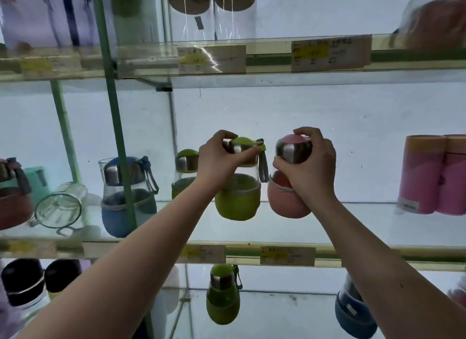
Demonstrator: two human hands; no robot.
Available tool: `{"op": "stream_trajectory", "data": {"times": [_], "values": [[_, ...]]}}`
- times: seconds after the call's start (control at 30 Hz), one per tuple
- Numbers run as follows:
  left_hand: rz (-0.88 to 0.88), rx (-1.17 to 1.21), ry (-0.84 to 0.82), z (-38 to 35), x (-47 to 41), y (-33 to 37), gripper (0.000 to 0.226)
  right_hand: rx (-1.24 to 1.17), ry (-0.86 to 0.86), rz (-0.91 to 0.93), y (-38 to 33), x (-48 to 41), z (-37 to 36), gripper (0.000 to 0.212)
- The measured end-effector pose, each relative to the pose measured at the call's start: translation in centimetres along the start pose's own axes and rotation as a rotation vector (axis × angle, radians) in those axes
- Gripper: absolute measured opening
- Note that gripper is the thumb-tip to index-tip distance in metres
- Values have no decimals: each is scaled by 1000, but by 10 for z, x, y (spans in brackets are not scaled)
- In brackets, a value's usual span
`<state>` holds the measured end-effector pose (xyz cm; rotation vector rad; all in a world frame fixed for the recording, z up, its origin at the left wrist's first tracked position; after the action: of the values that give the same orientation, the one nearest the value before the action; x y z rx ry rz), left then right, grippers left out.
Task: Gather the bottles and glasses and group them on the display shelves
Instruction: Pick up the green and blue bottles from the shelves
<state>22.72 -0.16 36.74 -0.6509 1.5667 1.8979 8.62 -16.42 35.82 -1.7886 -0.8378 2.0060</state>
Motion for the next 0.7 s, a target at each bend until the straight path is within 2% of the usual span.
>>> {"op": "stream_trajectory", "data": {"times": [0.37,0.6,0.7], "values": [[-66,-243,-145,-42,-6,-30,59,53,-2,-41,20,4,-24,57],[-83,-275,-191,-59,-14,-35,49,93,-27,-55,31,2,-34,55],[-178,-453,-163,-58,-16,-31,45,89,-35,-60,33,1,-38,55]]}}
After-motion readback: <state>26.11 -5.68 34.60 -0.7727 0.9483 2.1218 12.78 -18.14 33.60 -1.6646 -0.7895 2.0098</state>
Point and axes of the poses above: each hand's wrist, its own x-axis away from the middle knuckle, its own z-axis out of the back of the hand, y = z × x, the point moved 10 cm from there along -x, towards the middle knuckle, and after that the axes turned 9 degrees about y, right-handed, at the moved point
